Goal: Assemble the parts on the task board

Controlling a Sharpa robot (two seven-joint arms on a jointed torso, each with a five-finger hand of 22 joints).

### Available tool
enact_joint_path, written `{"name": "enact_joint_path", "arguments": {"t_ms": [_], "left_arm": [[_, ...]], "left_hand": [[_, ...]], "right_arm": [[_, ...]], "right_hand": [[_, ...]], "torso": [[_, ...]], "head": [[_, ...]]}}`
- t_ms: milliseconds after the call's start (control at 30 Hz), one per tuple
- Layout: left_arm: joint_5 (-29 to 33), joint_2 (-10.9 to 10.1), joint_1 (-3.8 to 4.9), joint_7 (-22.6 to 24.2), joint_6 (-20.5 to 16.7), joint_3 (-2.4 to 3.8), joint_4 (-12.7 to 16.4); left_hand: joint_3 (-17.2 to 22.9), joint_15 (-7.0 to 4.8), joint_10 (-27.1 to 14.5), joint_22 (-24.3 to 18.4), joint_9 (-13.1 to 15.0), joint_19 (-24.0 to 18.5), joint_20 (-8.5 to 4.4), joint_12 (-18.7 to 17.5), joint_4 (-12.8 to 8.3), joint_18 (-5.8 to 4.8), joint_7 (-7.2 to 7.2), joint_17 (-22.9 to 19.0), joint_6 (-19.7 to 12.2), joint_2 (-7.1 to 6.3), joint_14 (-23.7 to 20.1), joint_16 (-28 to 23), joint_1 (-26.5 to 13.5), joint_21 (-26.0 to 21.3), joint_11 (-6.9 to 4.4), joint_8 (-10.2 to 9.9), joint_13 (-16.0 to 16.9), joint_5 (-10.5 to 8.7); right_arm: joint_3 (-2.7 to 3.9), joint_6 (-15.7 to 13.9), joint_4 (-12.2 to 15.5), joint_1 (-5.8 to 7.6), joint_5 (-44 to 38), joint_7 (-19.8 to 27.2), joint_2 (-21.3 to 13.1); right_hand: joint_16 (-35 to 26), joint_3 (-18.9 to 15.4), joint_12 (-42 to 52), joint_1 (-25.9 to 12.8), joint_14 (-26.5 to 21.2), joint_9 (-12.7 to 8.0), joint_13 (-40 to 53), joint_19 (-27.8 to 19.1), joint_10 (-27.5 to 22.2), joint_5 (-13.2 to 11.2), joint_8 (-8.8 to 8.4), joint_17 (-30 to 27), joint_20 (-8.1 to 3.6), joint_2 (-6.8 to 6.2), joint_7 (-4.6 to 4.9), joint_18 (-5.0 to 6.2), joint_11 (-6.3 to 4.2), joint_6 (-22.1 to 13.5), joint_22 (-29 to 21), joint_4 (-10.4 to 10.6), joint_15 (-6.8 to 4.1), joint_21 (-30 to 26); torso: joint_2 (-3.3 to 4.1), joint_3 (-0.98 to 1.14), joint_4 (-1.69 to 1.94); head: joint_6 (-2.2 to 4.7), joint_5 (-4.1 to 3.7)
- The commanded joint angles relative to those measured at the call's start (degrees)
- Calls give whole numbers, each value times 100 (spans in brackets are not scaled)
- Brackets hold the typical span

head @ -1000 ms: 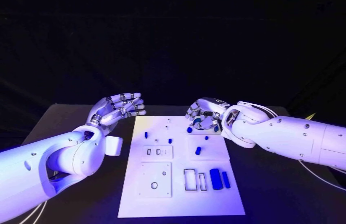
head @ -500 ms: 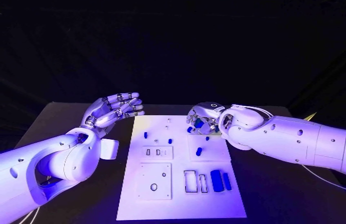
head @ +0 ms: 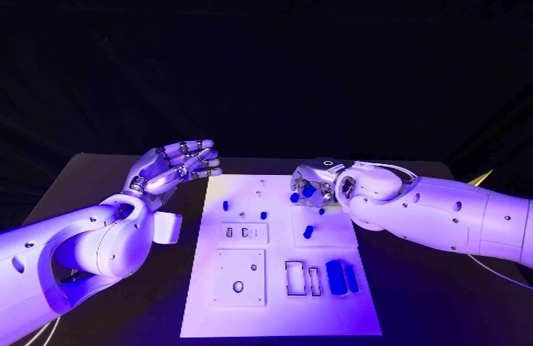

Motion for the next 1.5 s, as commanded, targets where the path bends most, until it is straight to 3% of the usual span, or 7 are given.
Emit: {"name": "enact_joint_path", "arguments": {"t_ms": [33,333,733,1133,1267,1500], "left_arm": [[-37,-3,21,13,137,6,16],[-30,-24,45,-1,159,6,26],[-28,-26,57,-32,183,6,26],[-28,-35,61,-95,202,6,5],[-28,-37,61,-111,210,6,-3],[-28,-42,64,-139,221,6,-24]], "left_hand": [[25,22,25,9,-6,4,-7,-23,1,57,380,7,39,-48,-21,-11,-25,30,3,18,-3,-35],[26,26,19,10,-11,-6,-6,-38,17,55,388,15,31,-46,-26,-16,-50,33,11,10,-5,-36],[26,27,17,10,-12,-7,-5,-41,19,54,388,17,29,-45,-27,-16,-54,33,12,8,-5,-36],[29,29,10,10,-16,-14,-4,-52,21,54,394,23,21,-48,-29,-19,-60,36,16,2,-7,-39],[37,32,-2,11,-22,-20,-4,-68,9,53,401,31,9,-53,-29,-20,-50,39,21,-7,-9,-43],[41,33,-6,12,-24,-23,-3,-74,4,53,403,34,5,-55,-30,-21,-45,41,23,-11,-9,-45]], "right_arm": [[3,164,-17,-2,-129,-118,37],[3,211,-89,-1,-71,-131,82],[3,57,-63,0,21,-65,110],[7,-454,0,-1,107,-222,92],[24,-635,71,3,136,-273,82],[63,-918,127,26,140,-429,163]], "right_hand": [[48,54,26,13,262,15,13,57,49,17,14,14,4,67,-16,-81,-2,26,24,12,24,30],[143,253,63,18,265,95,42,103,186,6,90,83,9,193,-12,-106,-10,155,199,64,22,146],[234,423,103,50,274,225,74,161,379,-39,219,150,-14,238,-64,-134,-62,332,386,39,-14,265],[316,523,149,51,287,446,136,263,613,-26,396,195,-75,332,-153,-180,-149,470,644,12,-84,425],[318,534,152,50,284,498,149,271,648,-37,441,182,-84,338,-169,-185,-161,503,669,-4,-94,440],[316,533,153,3,279,578,169,270,697,-83,504,153,-100,325,-208,-185,-186,541,681,2,-113,446]], "torso": [[23,-3,11],[69,-11,39],[91,-23,56],[112,-34,69],[119,-39,69],[126,-38,82]], "head": [[-26,-16],[-42,-38],[-53,-46],[-19,-53],[-9,-88],[31,-75]]}}
